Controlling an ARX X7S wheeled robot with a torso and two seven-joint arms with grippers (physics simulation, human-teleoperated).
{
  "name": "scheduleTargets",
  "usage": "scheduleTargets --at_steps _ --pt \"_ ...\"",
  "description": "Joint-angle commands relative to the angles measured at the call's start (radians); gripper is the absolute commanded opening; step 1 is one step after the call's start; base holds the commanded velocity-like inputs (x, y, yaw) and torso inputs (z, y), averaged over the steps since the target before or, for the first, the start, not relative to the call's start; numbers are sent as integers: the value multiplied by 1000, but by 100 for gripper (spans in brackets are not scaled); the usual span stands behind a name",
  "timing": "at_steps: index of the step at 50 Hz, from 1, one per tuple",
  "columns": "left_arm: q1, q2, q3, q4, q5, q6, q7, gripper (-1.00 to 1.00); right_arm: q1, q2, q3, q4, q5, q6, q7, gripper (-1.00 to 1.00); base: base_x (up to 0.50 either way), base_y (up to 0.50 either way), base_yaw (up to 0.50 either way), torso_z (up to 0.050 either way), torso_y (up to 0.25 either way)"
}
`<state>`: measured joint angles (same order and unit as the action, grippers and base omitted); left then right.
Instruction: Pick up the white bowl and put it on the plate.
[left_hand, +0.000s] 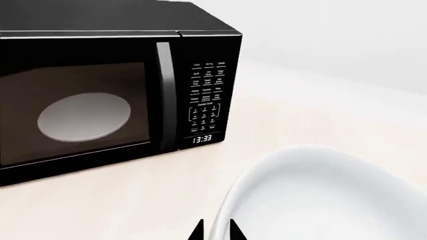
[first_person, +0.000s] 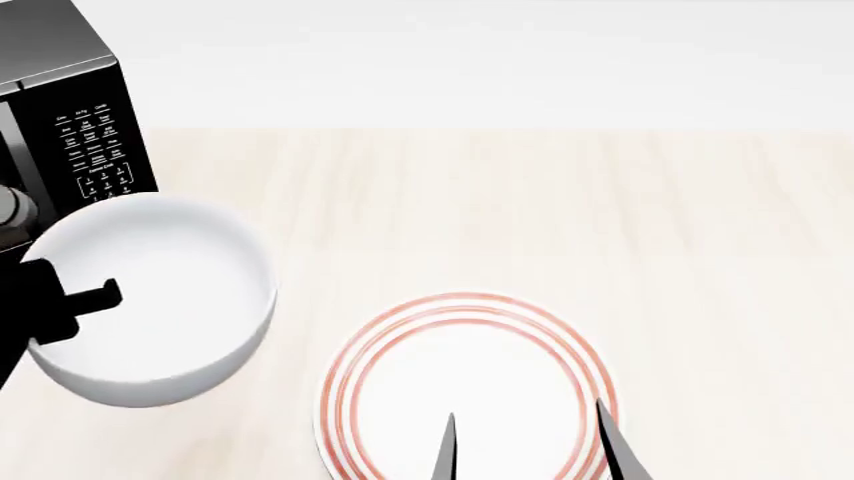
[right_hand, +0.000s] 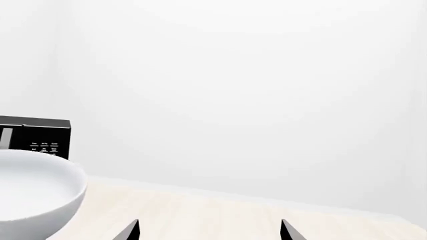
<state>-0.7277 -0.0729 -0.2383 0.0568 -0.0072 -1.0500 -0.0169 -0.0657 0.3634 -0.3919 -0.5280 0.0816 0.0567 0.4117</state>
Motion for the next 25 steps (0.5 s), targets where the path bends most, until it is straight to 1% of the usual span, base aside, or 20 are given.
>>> scheduleTargets --at_steps 1,7,14,25 --pt "-76 52 38 -32 -34 -4 -5 -100 7 -16 25 6 -12 -3 -25 100 0 0 0 0 0" --pt "-136 63 90 -111 -73 27 -46 -100 9 -13 27 11 -9 -7 -23 100 0 0 0 0 0" --pt "-178 65 146 -219 -142 93 -104 -100 11 -13 26 16 -7 -10 -22 100 0 0 0 0 0" --pt "-235 67 245 -334 -264 171 -188 -100 8 -12 21 21 -7 -15 -19 100 0 0 0 0 1"
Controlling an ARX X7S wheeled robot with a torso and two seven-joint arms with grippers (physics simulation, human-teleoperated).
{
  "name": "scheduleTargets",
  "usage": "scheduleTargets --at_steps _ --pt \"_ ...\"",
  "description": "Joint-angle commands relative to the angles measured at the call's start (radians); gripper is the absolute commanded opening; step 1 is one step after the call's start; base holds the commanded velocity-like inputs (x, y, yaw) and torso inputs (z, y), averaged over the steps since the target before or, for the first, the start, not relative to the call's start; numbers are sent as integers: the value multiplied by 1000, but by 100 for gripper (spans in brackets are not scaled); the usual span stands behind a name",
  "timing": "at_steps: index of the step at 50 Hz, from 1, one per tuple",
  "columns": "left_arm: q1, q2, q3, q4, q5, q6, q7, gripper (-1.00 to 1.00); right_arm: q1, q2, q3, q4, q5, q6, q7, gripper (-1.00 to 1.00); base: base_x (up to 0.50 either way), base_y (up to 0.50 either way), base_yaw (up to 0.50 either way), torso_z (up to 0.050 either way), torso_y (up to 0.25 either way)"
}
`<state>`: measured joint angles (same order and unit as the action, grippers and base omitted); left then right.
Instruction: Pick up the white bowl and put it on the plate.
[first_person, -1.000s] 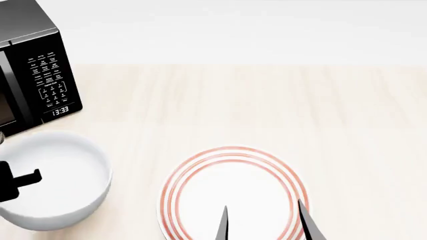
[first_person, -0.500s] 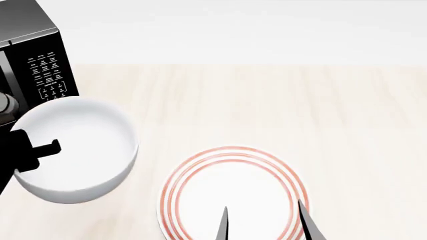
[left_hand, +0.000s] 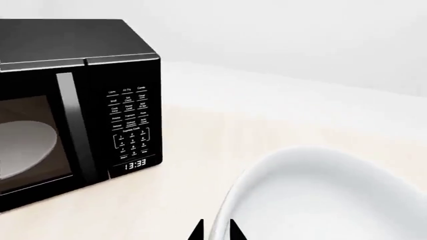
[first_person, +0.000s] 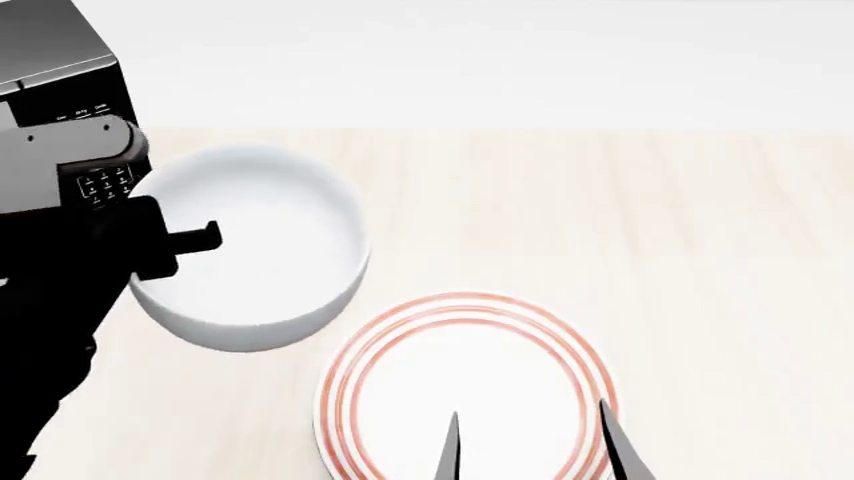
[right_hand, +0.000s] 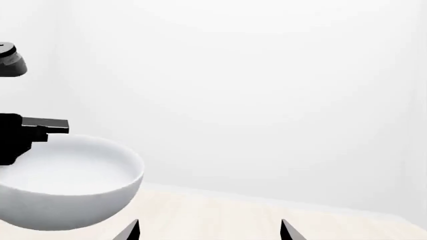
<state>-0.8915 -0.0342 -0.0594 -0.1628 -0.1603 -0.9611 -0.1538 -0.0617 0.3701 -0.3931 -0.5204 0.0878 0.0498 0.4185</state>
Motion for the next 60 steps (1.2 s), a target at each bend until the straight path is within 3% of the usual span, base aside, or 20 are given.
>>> scheduleTargets --at_steps 1,32,60 --pt "-76 28 77 -128 -124 92 -59 -100 5 -18 23 12 -11 -8 -26 100 0 0 0 0 0" --pt "-150 27 347 -354 -471 305 -207 -100 6 -14 17 44 -1 -29 -21 100 0 0 0 0 1" --pt "-151 25 518 -439 -657 432 -268 -100 9 -7 15 49 7 -31 -15 100 0 0 0 0 0"
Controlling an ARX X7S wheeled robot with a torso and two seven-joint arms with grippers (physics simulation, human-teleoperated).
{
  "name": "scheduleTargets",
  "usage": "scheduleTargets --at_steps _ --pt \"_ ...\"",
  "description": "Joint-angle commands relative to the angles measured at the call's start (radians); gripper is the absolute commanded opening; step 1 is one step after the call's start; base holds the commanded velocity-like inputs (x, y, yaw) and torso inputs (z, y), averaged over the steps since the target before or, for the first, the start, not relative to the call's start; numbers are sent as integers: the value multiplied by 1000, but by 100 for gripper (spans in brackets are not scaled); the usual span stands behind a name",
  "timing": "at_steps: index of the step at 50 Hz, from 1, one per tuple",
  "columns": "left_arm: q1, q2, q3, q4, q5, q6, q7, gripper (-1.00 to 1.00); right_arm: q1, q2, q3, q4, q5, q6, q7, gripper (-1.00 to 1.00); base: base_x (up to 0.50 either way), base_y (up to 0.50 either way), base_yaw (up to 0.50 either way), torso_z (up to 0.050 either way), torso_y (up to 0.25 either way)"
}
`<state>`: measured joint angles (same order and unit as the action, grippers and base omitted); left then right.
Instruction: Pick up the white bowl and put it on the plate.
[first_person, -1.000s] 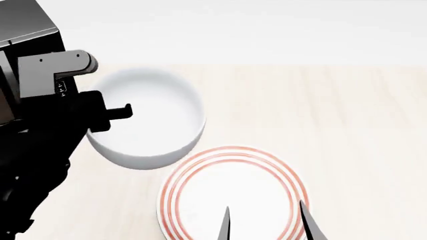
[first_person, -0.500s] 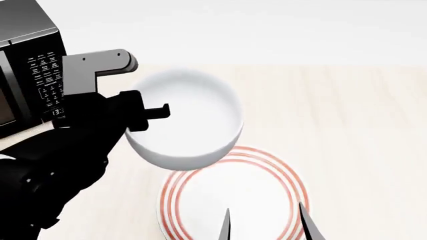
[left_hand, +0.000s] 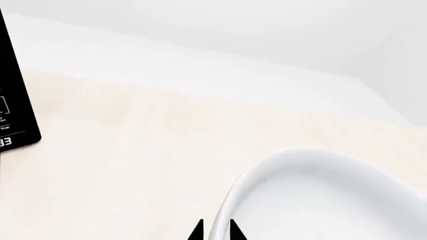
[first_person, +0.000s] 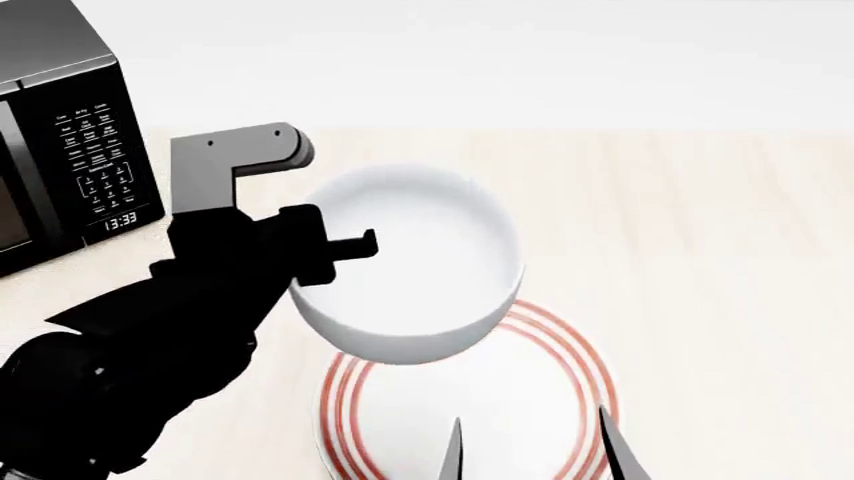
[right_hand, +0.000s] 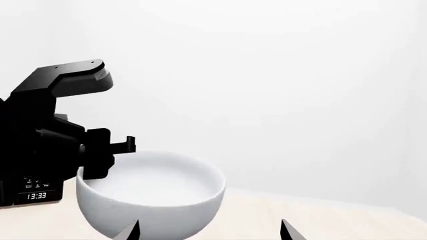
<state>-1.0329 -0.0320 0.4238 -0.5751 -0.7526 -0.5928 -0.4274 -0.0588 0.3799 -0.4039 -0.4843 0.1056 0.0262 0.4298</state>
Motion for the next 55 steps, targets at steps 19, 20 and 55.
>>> scheduleTargets --at_steps 19,20,55 --pt "-26 24 160 -66 -201 142 -29 -100 7 -13 23 15 -6 -11 -22 100 0 0 0 0 1" --pt "-26 24 160 -66 -201 142 -29 -100 7 -12 23 15 -4 -11 -22 100 0 0 0 0 0" --pt "-35 26 376 -126 -396 289 -45 -100 11 -6 18 23 4 -17 -16 100 0 0 0 0 1"
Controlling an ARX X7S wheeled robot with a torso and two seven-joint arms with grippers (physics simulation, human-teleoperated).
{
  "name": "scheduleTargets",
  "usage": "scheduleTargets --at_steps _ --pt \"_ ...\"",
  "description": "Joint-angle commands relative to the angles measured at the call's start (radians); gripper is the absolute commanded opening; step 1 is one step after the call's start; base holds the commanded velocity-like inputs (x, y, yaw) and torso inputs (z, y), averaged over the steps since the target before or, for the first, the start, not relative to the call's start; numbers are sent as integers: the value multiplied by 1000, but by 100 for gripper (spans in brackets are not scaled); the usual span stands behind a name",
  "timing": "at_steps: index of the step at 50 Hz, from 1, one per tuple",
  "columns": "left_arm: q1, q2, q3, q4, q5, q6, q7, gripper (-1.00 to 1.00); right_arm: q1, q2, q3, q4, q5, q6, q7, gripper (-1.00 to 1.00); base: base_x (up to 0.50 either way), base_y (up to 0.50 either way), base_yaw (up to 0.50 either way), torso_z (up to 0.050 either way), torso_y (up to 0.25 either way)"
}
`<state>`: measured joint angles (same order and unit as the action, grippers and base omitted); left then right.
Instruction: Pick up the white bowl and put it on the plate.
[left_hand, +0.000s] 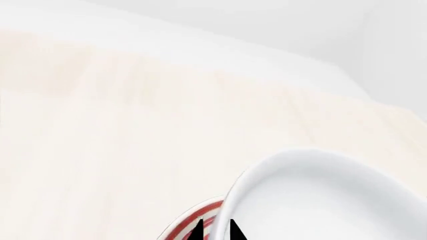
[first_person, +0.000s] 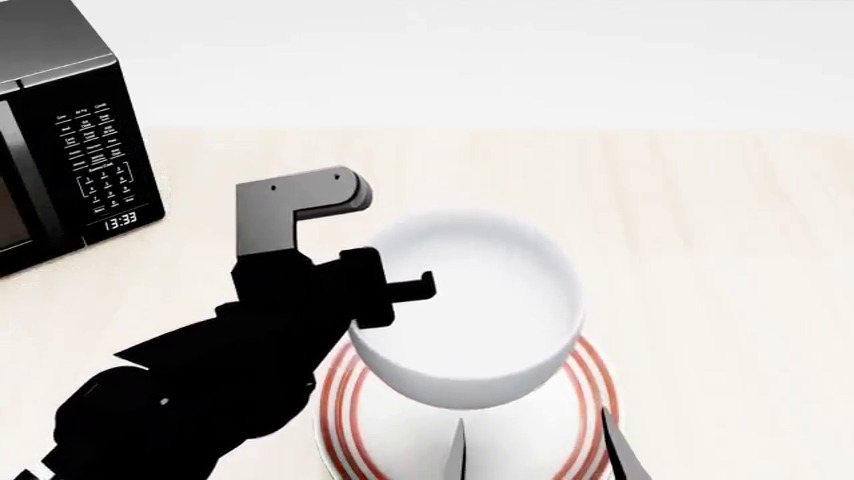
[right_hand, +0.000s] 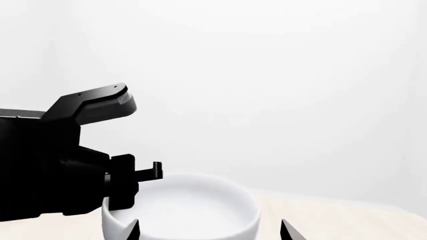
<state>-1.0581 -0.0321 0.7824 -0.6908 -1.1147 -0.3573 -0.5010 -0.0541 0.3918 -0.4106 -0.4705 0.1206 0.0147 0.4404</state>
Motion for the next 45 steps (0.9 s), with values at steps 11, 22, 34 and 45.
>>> scheduleTargets --at_steps 11,22,34,45 --pt "-18 26 83 -52 -84 107 39 -100 9 -16 22 18 -8 -9 -26 100 0 0 0 0 0" --pt "-20 24 144 -82 -138 157 46 -100 8 -14 18 18 -8 -11 -23 100 0 0 0 0 1" --pt "-17 23 182 -101 -172 198 52 -100 7 -13 14 21 -8 -14 -21 100 0 0 0 0 0" --pt "-18 26 226 -125 -210 240 59 -100 12 -9 16 15 -3 -10 -18 100 0 0 0 0 1"
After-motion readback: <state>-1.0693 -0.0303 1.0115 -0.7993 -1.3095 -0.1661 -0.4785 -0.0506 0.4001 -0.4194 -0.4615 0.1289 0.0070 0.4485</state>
